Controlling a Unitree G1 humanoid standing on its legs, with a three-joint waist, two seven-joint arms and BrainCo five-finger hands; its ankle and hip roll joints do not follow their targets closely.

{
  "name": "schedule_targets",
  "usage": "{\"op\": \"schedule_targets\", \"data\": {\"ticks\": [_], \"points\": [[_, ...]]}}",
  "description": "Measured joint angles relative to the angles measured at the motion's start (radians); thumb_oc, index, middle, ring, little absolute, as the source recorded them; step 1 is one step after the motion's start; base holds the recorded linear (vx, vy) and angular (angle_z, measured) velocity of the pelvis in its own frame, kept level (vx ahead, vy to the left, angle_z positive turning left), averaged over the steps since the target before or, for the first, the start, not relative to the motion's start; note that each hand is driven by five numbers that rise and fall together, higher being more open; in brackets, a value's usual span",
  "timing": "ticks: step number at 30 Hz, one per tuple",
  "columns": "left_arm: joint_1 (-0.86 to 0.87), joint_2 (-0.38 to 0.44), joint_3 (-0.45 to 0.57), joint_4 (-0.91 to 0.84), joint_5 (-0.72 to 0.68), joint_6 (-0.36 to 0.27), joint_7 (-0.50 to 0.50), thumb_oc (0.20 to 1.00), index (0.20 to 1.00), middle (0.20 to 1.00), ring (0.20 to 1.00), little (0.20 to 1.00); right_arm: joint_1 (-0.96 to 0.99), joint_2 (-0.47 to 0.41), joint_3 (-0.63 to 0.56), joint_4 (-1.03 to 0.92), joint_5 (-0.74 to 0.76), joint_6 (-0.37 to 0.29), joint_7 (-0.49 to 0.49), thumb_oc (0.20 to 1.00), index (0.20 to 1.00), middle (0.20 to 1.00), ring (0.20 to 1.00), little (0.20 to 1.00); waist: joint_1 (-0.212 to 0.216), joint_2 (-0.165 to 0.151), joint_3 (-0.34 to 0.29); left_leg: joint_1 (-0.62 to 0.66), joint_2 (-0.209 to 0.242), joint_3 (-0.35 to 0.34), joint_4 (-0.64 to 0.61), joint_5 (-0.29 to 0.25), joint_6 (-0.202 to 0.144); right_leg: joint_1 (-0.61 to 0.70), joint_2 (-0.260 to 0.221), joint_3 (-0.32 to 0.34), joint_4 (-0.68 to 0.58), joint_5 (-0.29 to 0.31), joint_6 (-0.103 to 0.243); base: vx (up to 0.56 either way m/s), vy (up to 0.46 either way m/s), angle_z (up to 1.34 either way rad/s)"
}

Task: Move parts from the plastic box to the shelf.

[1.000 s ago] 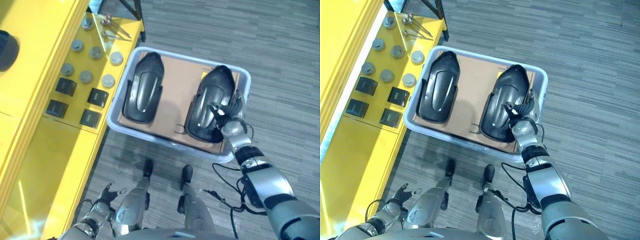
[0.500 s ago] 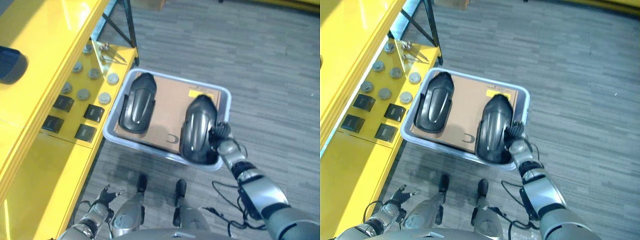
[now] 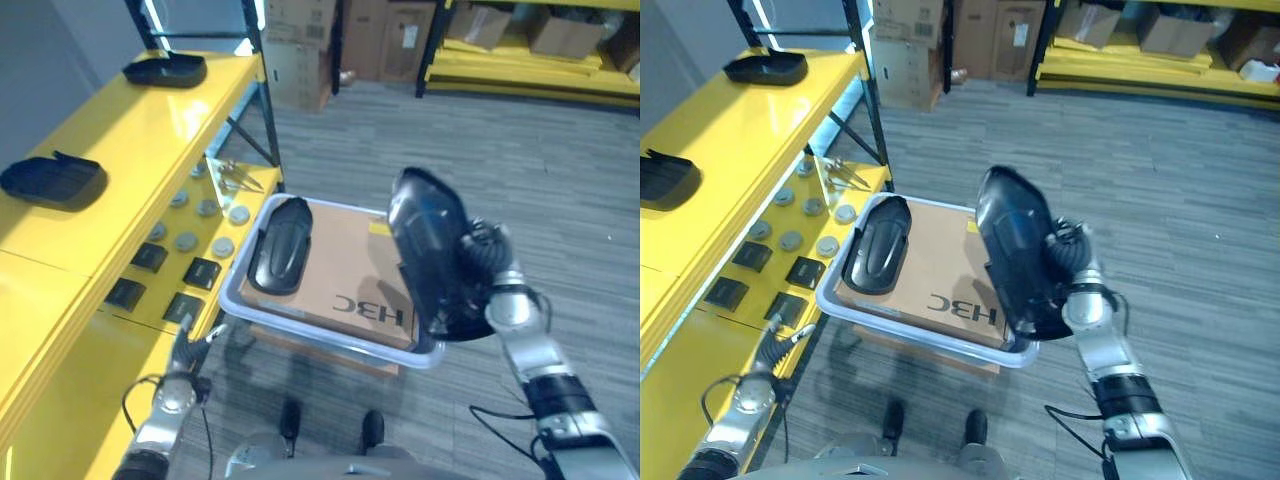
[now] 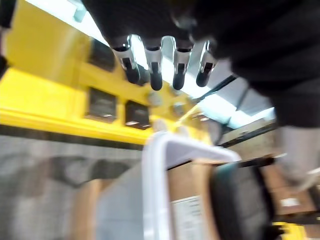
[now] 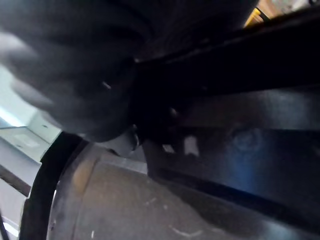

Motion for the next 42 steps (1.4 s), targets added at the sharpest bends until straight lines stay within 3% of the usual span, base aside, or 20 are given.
{"op": "schedule_targets", "data": {"ticks": [5, 6, 7, 8, 9, 11, 13, 19, 36, 42], "points": [[-0.044, 0.007, 0.002, 0.079, 0.014, 0.011, -0.001, 1.000, 1.000, 1.000, 1.000, 1.000, -0.008, 0.000, 0.010, 0.003, -0.019, -0.002, 0.006, 0.200, 0.200, 0.200, 0.200, 0.200, -0.011, 0.017, -0.052, 0.006, 0.005, 0.001, 0.004, -0.006, 0.002, -0.002, 0.000, -0.001, -0.001, -0.009, -0.005, -0.02, -0.053, 0.01], [-0.018, 0.021, -0.008, -0.134, 0.004, 0.053, -0.015, 1.000, 1.000, 1.000, 1.000, 1.000, 0.038, 0.009, -0.032, -0.118, -0.053, 0.034, 0.011, 0.200, 0.200, 0.200, 0.200, 0.200, -0.012, 0.000, -0.039, 0.002, 0.007, 0.004, 0.011, -0.002, -0.003, 0.001, 0.004, -0.015, 0.003, -0.007, -0.007, -0.03, -0.029, 0.22], [-0.009, 0.027, -0.012, -0.362, -0.059, 0.053, -0.044, 1.000, 1.000, 1.000, 1.000, 1.000, 0.076, 0.036, -0.076, -0.262, -0.083, 0.040, 0.012, 0.200, 0.200, 0.200, 0.200, 0.200, 0.000, -0.012, -0.032, 0.004, 0.011, 0.006, 0.010, 0.013, -0.004, 0.004, 0.010, -0.014, 0.003, 0.003, -0.007, -0.01, -0.008, 0.18], [-0.019, 0.024, -0.037, -0.443, -0.103, -0.015, -0.057, 1.000, 1.000, 1.000, 1.000, 1.000, 0.066, 0.061, -0.071, -0.325, -0.093, 0.005, 0.003, 0.200, 0.200, 0.200, 0.200, 0.200, 0.001, -0.017, -0.032, 0.014, 0.016, 0.010, 0.007, 0.014, -0.003, 0.013, 0.013, -0.009, 0.004, 0.003, -0.007, -0.02, -0.005, -0.08], [-0.088, 0.009, -0.072, -0.433, -0.159, -0.065, -0.086, 1.000, 1.000, 1.000, 1.000, 1.000, 0.015, 0.073, -0.035, -0.339, -0.105, -0.038, 0.002, 0.200, 0.200, 0.200, 0.200, 0.200, -0.003, -0.020, -0.038, 0.040, 0.017, 0.014, 0.007, 0.010, -0.004, 0.031, 0.013, 0.000, 0.003, 0.001, -0.006, -0.01, -0.006, -0.20], [-0.190, -0.026, -0.135, -0.357, -0.263, -0.077, -0.119, 1.000, 1.000, 1.000, 1.000, 1.000, -0.050, 0.074, 0.037, -0.337, -0.120, -0.071, 0.009, 0.200, 0.200, 0.200, 0.200, 0.200, -0.017, -0.032, -0.066, 0.046, 0.015, 0.023, 0.002, -0.014, -0.015, 0.042, 0.013, 0.008, 0.003, -0.017, 0.002, -0.01, -0.006, -0.17], [-0.231, -0.056, -0.221, -0.262, -0.413, -0.048, -0.152, 1.000, 1.000, 1.000, 1.000, 1.000, -0.092, 0.099, 0.101, -0.344, -0.121, -0.091, 0.019, 0.200, 0.200, 0.200, 0.200, 0.200, -0.044, -0.031, -0.105, 0.050, 0.017, 0.036, 0.001, -0.025, -0.005, 0.037, 0.015, 0.027, 0.003, -0.023, -0.003, 0.00, -0.004, -0.21], [-0.259, -0.070, -0.396, -0.214, -0.656, 0.032, -0.221, 1.000, 1.000, 1.000, 1.000, 1.000, -0.095, 0.104, 0.187, -0.279, -0.120, -0.059, 0.058, 0.200, 0.200, 0.200, 0.200, 0.200, -0.093, -0.043, -0.105, 0.057, 0.017, 0.037, 0.007, -0.015, 0.000, 0.037, 0.015, 0.028, 0.003, -0.016, -0.004, 0.00, -0.001, -0.03], [-0.325, -0.084, -0.387, -0.216, -0.735, 0.034, -0.218, 1.000, 1.000, 1.000, 1.000, 1.000, -0.103, 0.124, 0.321, -0.252, -0.116, -0.047, 0.160, 0.200, 0.200, 0.200, 0.200, 0.200, -0.091, -0.040, -0.103, 0.070, 0.018, 0.037, 0.007, -0.025, 0.000, 0.052, 0.015, 0.023, 0.003, -0.026, -0.002, 0.00, 0.001, 0.01], [-0.326, -0.038, -0.372, -0.216, -0.628, 0.032, -0.215, 1.000, 1.000, 1.000, 1.000, 1.000, -0.140, 0.117, 0.360, -0.252, -0.118, -0.045, 0.193, 0.200, 0.200, 0.200, 0.200, 0.200, -0.086, -0.041, -0.102, 0.070, 0.018, 0.041, 0.007, -0.026, 0.000, 0.050, 0.015, 0.025, 0.002, -0.029, -0.001, 0.00, 0.000, 0.00]]}}
